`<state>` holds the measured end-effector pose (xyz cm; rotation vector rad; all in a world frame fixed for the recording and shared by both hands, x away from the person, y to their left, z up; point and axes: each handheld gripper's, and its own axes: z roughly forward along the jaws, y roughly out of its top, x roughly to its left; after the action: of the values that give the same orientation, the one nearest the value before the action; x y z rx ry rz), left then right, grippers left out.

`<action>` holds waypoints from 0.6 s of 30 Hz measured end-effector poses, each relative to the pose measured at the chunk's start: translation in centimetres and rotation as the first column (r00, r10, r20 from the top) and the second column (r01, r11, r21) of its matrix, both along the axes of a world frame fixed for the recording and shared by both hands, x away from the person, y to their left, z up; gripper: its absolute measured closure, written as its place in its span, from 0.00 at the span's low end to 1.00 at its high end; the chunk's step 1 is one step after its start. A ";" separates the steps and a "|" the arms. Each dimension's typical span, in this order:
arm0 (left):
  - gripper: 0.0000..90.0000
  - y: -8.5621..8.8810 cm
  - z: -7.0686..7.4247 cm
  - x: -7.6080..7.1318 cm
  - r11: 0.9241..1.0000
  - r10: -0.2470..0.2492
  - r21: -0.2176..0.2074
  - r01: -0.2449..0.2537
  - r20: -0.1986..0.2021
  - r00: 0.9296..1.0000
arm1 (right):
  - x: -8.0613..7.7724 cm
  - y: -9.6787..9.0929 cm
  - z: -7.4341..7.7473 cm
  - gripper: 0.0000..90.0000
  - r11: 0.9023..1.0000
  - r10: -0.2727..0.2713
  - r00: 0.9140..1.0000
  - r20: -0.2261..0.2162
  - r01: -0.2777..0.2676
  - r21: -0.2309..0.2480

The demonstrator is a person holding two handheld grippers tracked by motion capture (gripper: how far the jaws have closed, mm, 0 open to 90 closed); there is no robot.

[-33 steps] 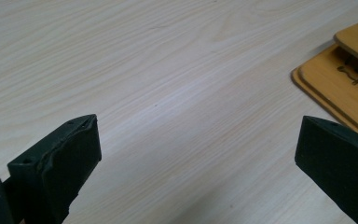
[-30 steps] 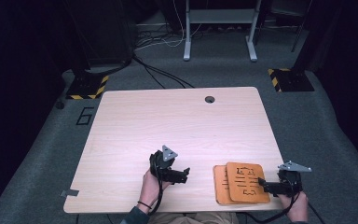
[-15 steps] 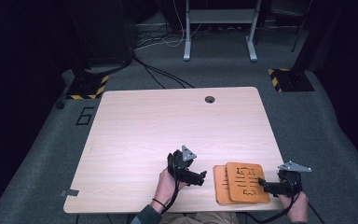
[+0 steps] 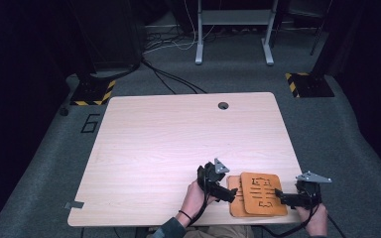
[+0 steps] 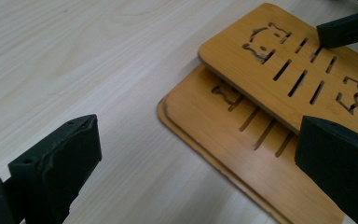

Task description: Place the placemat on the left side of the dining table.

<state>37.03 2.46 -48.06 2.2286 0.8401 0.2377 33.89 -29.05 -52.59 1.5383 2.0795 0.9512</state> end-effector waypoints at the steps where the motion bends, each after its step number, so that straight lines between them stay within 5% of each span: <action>1: 0.00 -0.3 -0.1 0.0 1.000 -0.008 0.002 0.008 -0.003 1.000 | 0.0 0.0 0.0 0.00 1.000 0.000 1.000 0.000 0.000 0.000; 18: 0.02 -4.5 -1.8 0.2 0.996 -0.074 0.041 0.079 -0.098 0.992 | 0.0 0.0 0.0 0.00 1.000 -0.005 1.000 0.001 0.005 0.002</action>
<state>37.24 -2.04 -49.87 2.3244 0.8057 0.1137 33.85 -29.02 -52.60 1.5430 2.0734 0.9518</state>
